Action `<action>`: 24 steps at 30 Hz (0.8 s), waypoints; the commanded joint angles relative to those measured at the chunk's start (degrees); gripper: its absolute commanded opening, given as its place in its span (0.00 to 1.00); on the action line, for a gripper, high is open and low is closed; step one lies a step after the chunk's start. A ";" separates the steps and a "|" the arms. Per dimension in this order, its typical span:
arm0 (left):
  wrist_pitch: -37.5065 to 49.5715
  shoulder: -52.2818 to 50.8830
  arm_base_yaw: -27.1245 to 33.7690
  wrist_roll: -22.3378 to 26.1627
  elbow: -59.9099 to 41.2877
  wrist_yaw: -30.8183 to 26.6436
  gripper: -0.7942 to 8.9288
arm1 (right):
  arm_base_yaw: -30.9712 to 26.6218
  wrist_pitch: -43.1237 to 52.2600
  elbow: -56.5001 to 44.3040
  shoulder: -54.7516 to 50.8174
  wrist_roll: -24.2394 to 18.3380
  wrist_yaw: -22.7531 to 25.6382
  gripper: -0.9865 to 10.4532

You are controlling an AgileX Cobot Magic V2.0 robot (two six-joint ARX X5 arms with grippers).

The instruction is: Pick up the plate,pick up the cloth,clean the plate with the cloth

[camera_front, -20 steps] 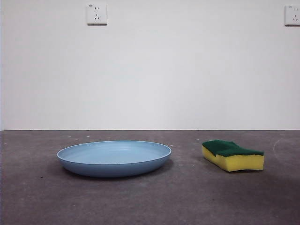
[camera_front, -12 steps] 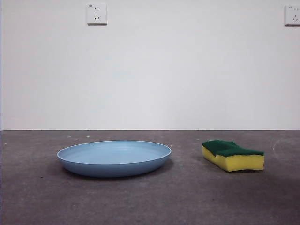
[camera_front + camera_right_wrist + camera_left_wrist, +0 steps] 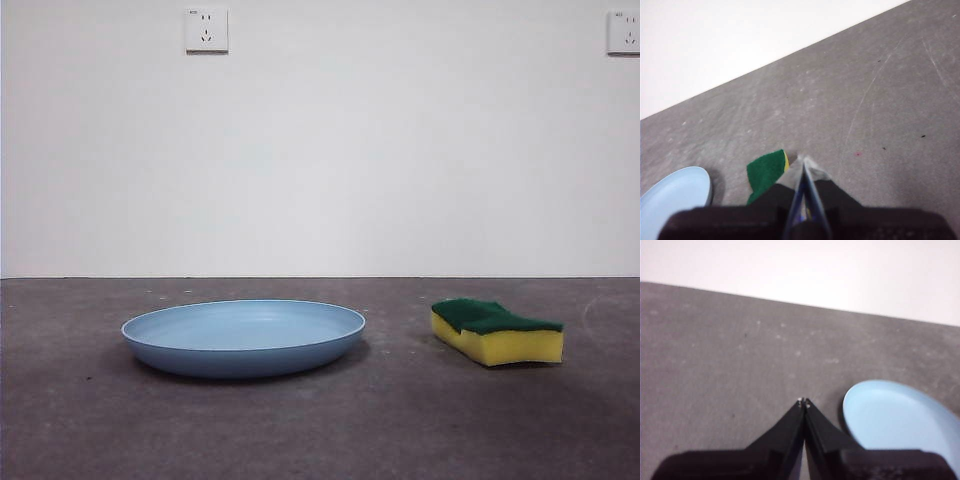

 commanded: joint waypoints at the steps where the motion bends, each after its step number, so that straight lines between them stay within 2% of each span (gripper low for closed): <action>1: -2.03 3.37 0.13 -0.52 4.17 0.42 0.08 | -0.13 -4.70 6.12 5.81 0.61 -0.11 0.08; 3: -3.43 6.38 0.15 -0.31 7.45 1.51 0.08 | -0.13 -7.80 10.29 10.10 -0.96 -1.25 0.08; 9: -7.78 18.45 0.13 0.24 17.99 6.21 0.08 | -0.13 -14.51 21.92 22.47 -7.56 -9.42 0.08; 13: -13.05 27.39 0.13 3.02 25.29 11.06 0.08 | -0.13 -20.33 29.22 30.16 -11.45 -14.53 0.09; 18: -16.79 37.03 0.07 4.52 31.78 16.00 0.09 | -0.13 -25.64 35.19 37.68 -16.72 -16.59 0.10; 19: -16.26 38.69 0.07 4.48 32.44 16.79 0.13 | -0.13 -25.64 35.58 38.75 -17.44 -16.61 0.18; 20: -15.37 39.65 0.02 4.44 32.46 17.33 0.23 | -0.13 -25.62 35.63 39.30 -17.42 -16.57 0.28; 22: -14.21 41.38 0.02 3.72 32.46 17.99 0.48 | -0.13 -25.64 35.63 40.26 -17.40 -16.44 0.46; 23: -14.05 42.25 0.04 2.73 32.46 17.94 0.55 | -0.13 -25.64 35.63 40.39 -17.40 -16.35 0.52; 24: -14.14 42.91 0.02 2.69 32.46 18.05 0.54 | -0.13 -25.62 35.63 40.39 -17.40 -16.37 0.53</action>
